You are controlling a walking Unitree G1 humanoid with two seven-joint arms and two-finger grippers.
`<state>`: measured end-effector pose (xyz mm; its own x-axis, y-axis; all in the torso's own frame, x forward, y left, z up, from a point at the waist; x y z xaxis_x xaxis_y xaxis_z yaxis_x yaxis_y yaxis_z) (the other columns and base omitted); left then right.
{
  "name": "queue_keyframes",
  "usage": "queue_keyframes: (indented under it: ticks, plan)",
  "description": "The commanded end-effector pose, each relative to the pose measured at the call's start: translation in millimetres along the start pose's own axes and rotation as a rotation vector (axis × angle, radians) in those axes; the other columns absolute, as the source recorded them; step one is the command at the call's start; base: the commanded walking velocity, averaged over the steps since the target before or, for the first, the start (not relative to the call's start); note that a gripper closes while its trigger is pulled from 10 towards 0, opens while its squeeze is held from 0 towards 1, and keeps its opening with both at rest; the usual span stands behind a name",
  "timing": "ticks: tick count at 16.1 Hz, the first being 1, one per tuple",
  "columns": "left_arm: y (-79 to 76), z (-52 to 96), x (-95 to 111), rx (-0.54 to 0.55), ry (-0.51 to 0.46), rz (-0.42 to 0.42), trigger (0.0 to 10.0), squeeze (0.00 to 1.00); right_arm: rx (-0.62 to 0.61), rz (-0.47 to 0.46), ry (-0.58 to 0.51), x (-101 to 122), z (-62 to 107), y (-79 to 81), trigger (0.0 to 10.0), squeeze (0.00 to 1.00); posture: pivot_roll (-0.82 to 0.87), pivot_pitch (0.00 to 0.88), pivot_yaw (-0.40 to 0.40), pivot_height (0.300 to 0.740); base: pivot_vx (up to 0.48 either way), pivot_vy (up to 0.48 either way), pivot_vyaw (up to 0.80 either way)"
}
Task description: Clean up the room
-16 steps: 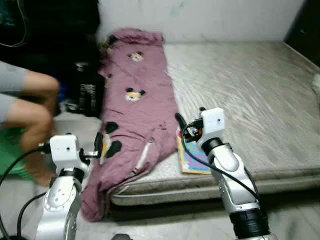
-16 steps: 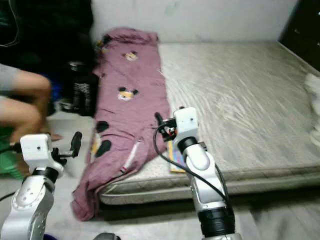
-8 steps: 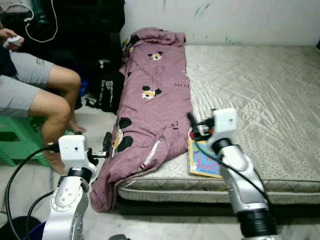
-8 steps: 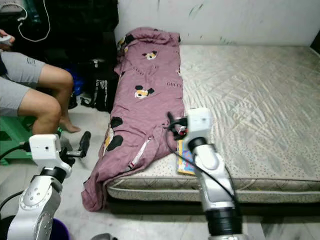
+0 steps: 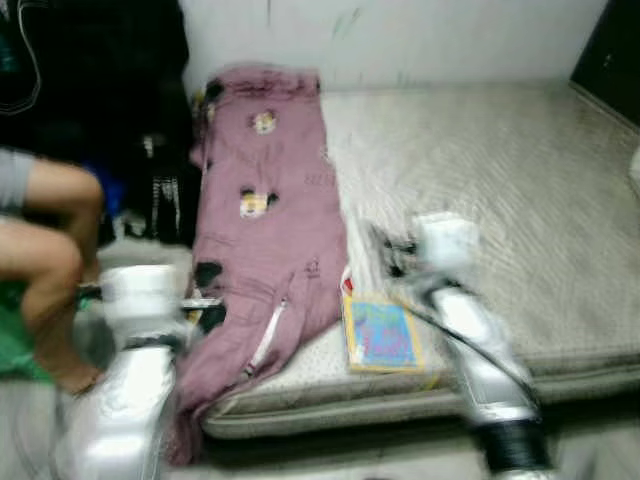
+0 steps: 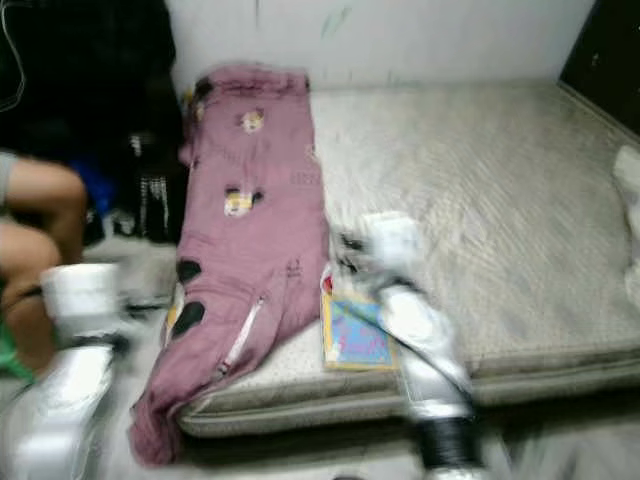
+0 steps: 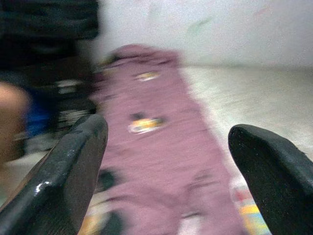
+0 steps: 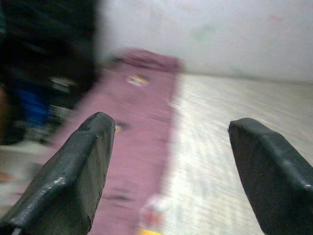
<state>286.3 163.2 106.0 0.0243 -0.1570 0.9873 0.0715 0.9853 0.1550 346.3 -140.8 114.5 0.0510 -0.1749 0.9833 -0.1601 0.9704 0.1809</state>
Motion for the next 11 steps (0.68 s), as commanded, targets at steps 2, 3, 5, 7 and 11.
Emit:
queue_keyframes:
  ticks: [2,3,5,7,11]
  plan:
    - [23.3,4.3,-4.1,0.081,0.022,-0.032,10.0,0.0,0.036,-0.009,-0.019,7.3,-7.4,20.9,10.0,0.0,-0.07,0.0,-0.023,0.74,0.0,0.0,0.0]
    - [24.1,4.3,-4.5,0.082,0.023,-0.022,10.0,0.0,0.038,-0.01,-0.018,6.7,-7.3,20.9,10.0,0.0,-0.07,0.0,-0.023,0.74,0.0,0.0,0.0]
    - [24.9,4.5,-4.5,0.088,0.027,-0.039,10.0,0.0,0.05,-0.006,-0.023,7.1,-6.9,22.7,10.0,0.0,-0.07,0.0,-0.023,0.74,0.0,0.0,0.0]
    - [22.8,4.2,-3.8,0.078,0.025,-0.056,10.0,0.0,0.059,0.003,-0.026,7.5,-6.9,24.6,10.0,0.0,-0.07,0.0,-0.025,0.74,0.0,0.0,0.0]
    - [21.9,4.0,-3.3,0.074,0.02,-0.05,10.0,0.0,0.059,0.006,-0.023,7.1,-7.1,24.9,10.0,0.0,-0.07,0.0,-0.025,0.74,0.0,-0.235,0.43]
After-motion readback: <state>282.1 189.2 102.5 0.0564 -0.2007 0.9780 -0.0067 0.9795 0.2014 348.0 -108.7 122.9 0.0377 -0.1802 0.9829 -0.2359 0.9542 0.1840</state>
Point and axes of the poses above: a point about 5 cm out from each wrist's last joint towards the gripper, its own z axis pointing back from the gripper into the wrist, its own x axis along the axis of the wrist's last joint, y = z × x, the point moved 5 cm from there along -z, pointing out of the wrist towards the gripper, and after that the axes turned 13 degrees about -z, right-handed, at the moved point
